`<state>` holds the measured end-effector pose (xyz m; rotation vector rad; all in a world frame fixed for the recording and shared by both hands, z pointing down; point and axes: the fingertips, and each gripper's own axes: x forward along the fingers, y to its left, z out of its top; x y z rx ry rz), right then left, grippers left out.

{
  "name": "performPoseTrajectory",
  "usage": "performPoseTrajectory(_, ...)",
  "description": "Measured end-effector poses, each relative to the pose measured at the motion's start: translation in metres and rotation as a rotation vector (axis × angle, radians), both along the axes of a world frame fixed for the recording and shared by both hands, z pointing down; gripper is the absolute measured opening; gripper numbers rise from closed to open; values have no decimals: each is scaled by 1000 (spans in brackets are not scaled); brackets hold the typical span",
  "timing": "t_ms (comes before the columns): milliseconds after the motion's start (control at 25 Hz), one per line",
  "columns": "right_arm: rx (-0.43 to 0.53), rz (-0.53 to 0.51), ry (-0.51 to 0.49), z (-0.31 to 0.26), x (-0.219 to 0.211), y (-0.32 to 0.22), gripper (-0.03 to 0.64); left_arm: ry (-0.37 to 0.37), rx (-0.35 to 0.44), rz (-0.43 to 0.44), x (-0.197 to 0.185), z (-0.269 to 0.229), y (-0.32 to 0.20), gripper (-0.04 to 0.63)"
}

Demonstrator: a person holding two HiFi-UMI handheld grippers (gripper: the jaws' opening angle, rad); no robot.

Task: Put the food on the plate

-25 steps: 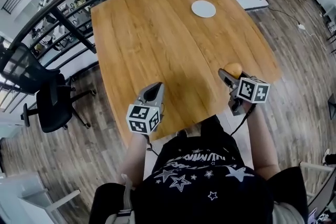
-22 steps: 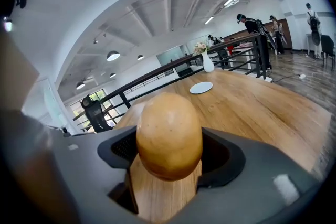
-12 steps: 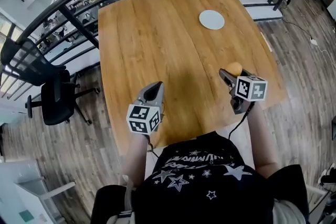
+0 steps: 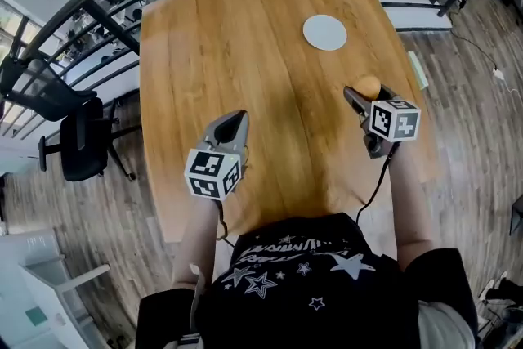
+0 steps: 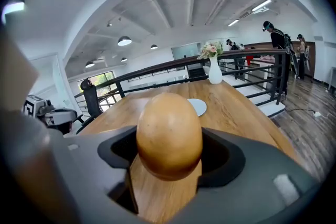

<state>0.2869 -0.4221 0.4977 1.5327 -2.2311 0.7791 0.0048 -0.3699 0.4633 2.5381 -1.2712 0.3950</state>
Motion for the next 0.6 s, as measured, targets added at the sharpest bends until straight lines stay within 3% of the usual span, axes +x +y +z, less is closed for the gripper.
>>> performPoseTrajectory(320, -31, -134, 20, 10, 16, -71, 337, -21, 3, -61, 23, -5, -50, 2)
performPoseTrajectory(600, -87, -270, 177, 37, 17, -133, 338, -48, -19, -111, 31, 7, -84, 2)
